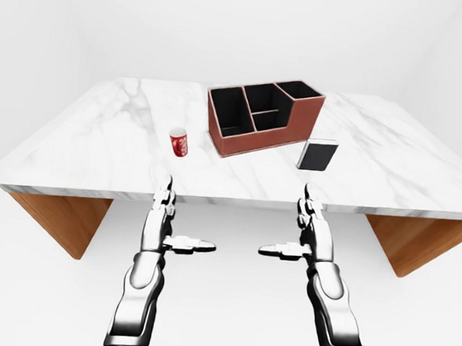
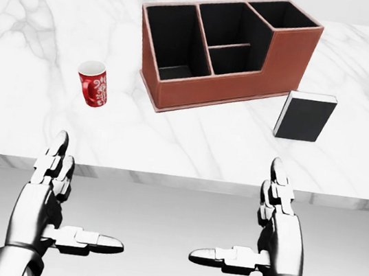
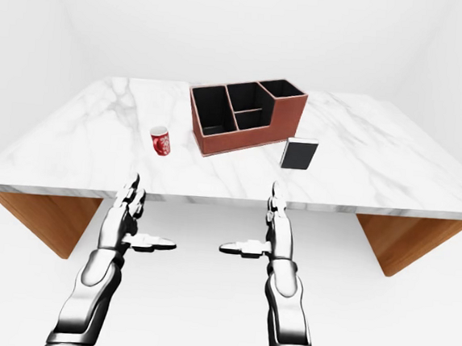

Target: Pick up the book and place it in the left compartment of the caddy.

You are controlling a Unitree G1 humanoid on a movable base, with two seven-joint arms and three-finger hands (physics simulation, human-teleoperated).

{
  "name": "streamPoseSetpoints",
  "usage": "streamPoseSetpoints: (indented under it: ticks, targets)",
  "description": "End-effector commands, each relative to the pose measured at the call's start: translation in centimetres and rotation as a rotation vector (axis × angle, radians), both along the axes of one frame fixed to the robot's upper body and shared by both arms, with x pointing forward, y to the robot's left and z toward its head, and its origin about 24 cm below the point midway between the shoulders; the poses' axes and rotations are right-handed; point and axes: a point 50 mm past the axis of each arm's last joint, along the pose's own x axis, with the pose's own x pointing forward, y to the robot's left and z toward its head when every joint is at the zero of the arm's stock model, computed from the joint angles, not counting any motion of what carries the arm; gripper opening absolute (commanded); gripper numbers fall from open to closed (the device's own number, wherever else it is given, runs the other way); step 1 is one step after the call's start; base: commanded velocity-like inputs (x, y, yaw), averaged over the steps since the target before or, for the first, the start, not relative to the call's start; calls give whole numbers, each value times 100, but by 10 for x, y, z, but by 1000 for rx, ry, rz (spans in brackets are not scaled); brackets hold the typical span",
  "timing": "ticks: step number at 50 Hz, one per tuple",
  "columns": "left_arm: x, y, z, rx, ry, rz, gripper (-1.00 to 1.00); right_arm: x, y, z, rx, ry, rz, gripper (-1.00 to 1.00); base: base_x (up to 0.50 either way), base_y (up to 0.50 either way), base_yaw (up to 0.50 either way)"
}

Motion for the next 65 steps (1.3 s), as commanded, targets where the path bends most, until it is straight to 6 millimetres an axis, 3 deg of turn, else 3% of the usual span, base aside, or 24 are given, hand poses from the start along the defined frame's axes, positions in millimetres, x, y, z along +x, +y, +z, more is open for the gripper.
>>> streamPoseSetpoints:
  ticks: [1, 9, 17, 57, 61, 65]
  targets:
    - [1, 9, 3, -16, 4, 3, 100, -3, -8, 4, -25, -9, -24, 100, 0, 0, 0]
    - [-2, 9, 4, -15, 1, -3, 100, -7, -9, 8, -72, -61, -19, 100, 0, 0, 0]
    - [1, 9, 3, -12, 3, -5, 100, -4, -12, 7, -162, -43, -60, 100, 50, -2, 0]
    - [-2, 11, 7, -3, -9, -15, 100, 0, -8, -1, -206, -1, -59, 100, 50, 0, 0]
    - [-2, 13, 8, -5, -11, -15, 100, 3, -10, 2, -247, 21, -79, 100, 50, 0, 0]
    - [-1, 15, 9, -6, -11, -11, 100, 8, -16, 18, -323, -17, -78, 100, 6, 0, 0]
